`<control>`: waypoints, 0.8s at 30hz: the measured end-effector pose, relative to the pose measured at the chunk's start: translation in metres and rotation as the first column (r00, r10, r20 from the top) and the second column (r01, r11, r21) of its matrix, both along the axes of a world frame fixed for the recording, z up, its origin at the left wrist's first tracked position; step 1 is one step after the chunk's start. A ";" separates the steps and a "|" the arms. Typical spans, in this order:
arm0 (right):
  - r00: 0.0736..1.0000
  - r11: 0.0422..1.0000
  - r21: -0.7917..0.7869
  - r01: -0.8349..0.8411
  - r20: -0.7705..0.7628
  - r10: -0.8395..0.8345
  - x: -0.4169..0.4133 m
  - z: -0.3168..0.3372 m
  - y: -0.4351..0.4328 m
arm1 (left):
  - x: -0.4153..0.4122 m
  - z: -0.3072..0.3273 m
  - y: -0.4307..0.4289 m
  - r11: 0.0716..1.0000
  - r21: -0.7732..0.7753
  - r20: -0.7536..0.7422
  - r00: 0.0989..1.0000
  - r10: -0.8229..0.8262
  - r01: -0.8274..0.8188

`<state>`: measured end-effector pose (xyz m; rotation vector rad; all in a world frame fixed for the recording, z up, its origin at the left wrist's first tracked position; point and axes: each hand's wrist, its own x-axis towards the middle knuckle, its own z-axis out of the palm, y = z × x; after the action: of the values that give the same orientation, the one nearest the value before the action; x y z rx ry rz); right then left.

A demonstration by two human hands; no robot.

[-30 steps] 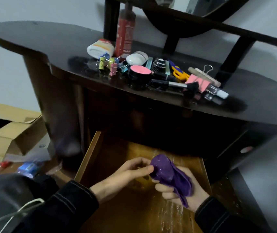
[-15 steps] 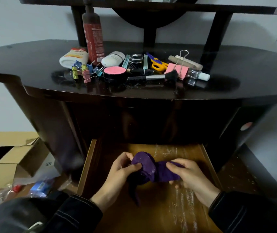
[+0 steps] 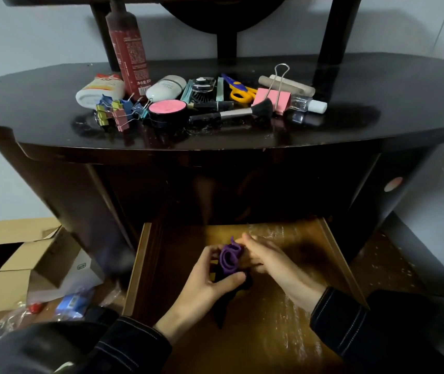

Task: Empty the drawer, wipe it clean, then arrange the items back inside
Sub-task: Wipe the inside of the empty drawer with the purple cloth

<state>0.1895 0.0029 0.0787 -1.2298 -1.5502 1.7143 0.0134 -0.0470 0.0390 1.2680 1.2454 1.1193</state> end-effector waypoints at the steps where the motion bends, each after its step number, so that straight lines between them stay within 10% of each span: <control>1: 0.999 0.999 -0.030 -0.025 -0.021 0.025 0.000 -0.001 0.002 | 0.000 0.000 0.001 0.999 0.024 -0.020 0.999 0.037 -0.036; 13: 0.909 0.952 0.306 -0.011 0.399 -0.117 0.073 0.012 0.028 | -0.022 -0.014 0.030 0.990 0.103 -0.257 0.958 0.125 -0.101; 17: 0.650 0.735 0.587 -0.340 0.711 -0.267 0.101 0.003 0.040 | -0.025 -0.031 0.049 0.988 0.058 -0.702 0.710 -0.061 0.142; 24: 0.454 0.481 0.674 -0.560 0.736 -0.503 0.113 -0.046 0.049 | -0.011 -0.069 0.042 0.996 0.069 -0.881 0.471 0.033 0.059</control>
<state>0.3020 0.0524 0.0324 -1.4721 -2.5415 -0.2664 0.0028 -0.0046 -0.0303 2.0572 1.9384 0.4215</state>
